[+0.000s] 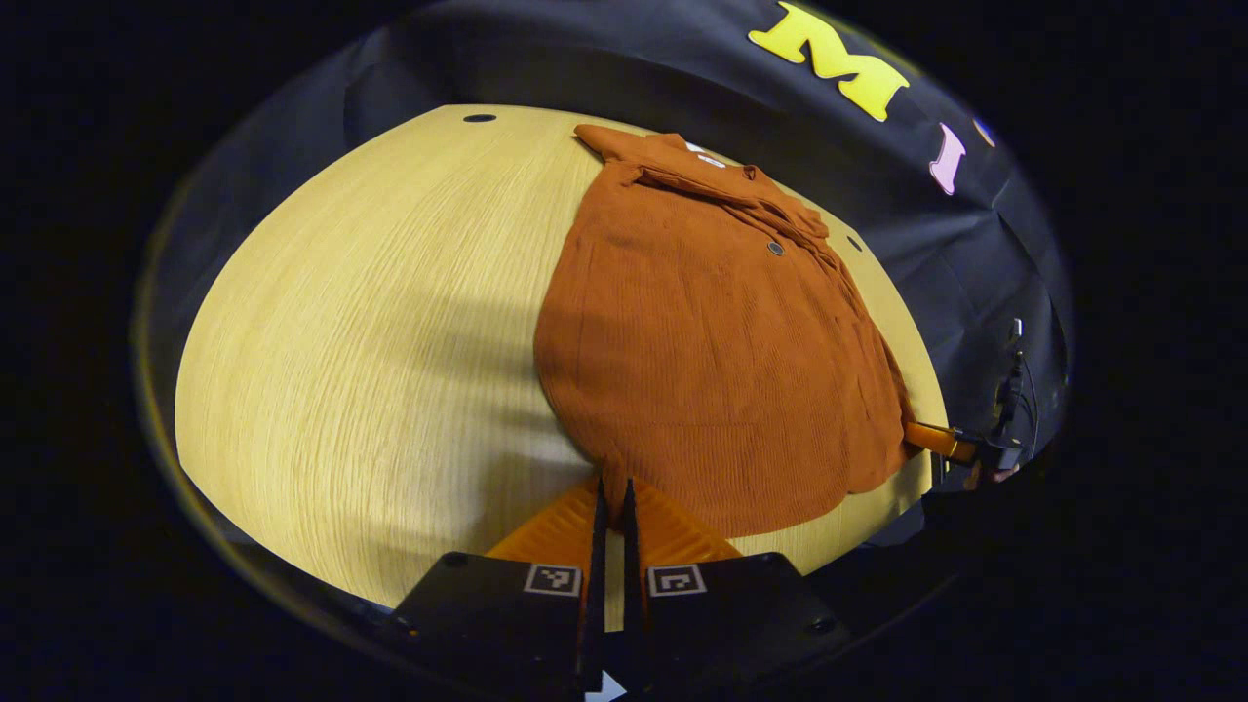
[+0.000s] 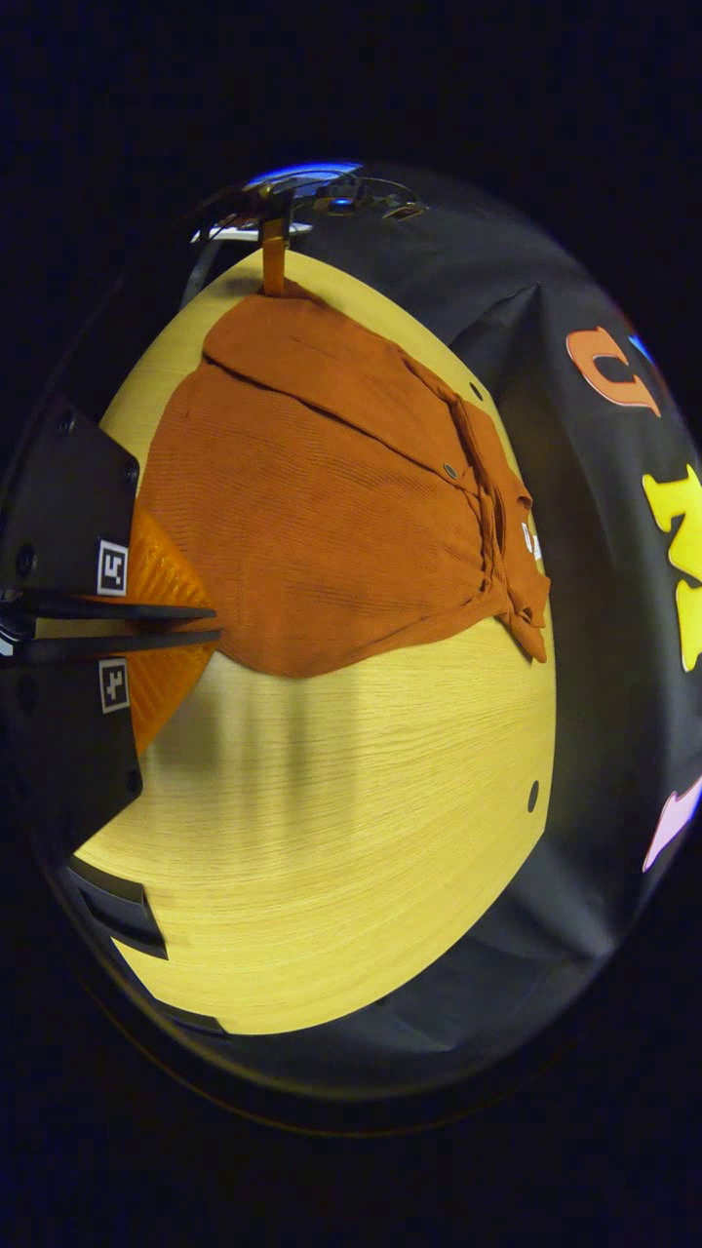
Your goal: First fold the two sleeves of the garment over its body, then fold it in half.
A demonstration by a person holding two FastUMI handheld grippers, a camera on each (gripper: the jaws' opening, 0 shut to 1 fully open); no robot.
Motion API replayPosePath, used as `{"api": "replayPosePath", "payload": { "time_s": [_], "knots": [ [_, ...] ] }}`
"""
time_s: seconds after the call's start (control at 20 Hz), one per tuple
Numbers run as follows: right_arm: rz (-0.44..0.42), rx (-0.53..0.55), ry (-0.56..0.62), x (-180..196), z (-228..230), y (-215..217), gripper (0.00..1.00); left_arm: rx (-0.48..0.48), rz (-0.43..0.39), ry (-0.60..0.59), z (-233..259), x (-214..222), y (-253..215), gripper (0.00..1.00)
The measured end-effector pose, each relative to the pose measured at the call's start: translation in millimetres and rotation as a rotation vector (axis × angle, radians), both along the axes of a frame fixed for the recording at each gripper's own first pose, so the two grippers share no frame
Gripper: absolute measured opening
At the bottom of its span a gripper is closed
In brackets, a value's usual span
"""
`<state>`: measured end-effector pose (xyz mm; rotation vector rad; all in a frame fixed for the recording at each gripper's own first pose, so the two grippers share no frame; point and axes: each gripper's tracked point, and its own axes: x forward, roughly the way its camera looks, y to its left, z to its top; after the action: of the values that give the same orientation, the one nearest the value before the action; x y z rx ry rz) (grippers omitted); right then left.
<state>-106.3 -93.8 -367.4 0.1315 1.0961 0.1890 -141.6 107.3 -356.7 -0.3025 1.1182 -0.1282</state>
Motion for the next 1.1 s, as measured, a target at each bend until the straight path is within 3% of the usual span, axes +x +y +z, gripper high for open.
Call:
{"api": "replayPosePath", "payload": {
  "time_s": [0.05,0.35,0.55,0.7,0.85,0.95,1.1],
  "knots": [
    [0.002,0.013,0.003,-1,0,2,0.01,0.001,-0.001,0.002,-1,1,-2,0.10],
    [0.007,0.044,-0.079,28,37,4,0.01,0.033,-0.051,-0.094,31,29,-5,0.04],
    [0.040,0.081,-0.207,83,90,11,0.01,0.052,-0.128,-0.246,84,87,-14,0.04],
    [0.056,0.087,-0.305,131,133,10,0.01,0.054,-0.123,-0.367,129,135,-8,0.04],
    [0.043,0.121,-0.418,212,186,15,0.00,0.067,-0.154,-0.474,171,198,0,0.04],
    [0.039,0.116,-0.446,258,202,19,0.00,-0.037,-0.115,-0.492,201,243,-7,0.03],
    [0.030,0.111,-0.464,331,213,28,0.01,-0.065,-0.075,-0.539,227,326,5,0.03]
  ]
}}
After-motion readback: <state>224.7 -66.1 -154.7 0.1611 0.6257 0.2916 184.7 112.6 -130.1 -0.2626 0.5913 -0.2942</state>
